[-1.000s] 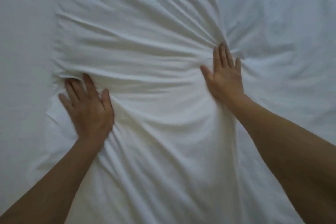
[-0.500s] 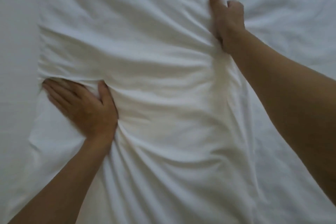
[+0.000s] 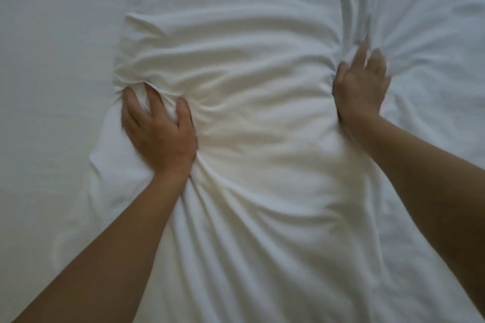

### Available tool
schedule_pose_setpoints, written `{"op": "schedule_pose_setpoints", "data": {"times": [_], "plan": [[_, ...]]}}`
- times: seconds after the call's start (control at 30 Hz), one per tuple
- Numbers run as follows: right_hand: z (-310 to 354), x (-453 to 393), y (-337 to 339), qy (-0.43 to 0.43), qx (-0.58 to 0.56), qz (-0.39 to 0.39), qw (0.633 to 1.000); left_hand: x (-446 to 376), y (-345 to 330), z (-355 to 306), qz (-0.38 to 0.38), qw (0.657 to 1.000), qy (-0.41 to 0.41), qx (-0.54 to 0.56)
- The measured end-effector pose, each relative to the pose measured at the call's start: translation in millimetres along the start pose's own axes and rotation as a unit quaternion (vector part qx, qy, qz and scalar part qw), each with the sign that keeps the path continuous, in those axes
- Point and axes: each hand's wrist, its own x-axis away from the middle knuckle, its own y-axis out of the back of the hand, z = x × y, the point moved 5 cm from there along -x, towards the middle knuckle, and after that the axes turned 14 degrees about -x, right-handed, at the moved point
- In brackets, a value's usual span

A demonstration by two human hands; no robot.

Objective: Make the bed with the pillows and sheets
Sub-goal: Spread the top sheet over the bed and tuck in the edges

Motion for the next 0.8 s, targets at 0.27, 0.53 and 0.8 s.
{"op": "schedule_pose_setpoints", "data": {"times": [0.27,0.53,0.8], "plan": [[-62,135,-4,0.025,0.05,0.05,0.997,54,33,92,0.062,0.98,-0.165,-0.092],[-130,333,0,0.038,0.025,0.063,0.997,195,102,246,0.157,0.98,-0.062,-0.106],[-163,521,13,-0.054,-0.158,-0.017,0.986,265,146,333,0.194,0.981,0.002,-0.005]]}}
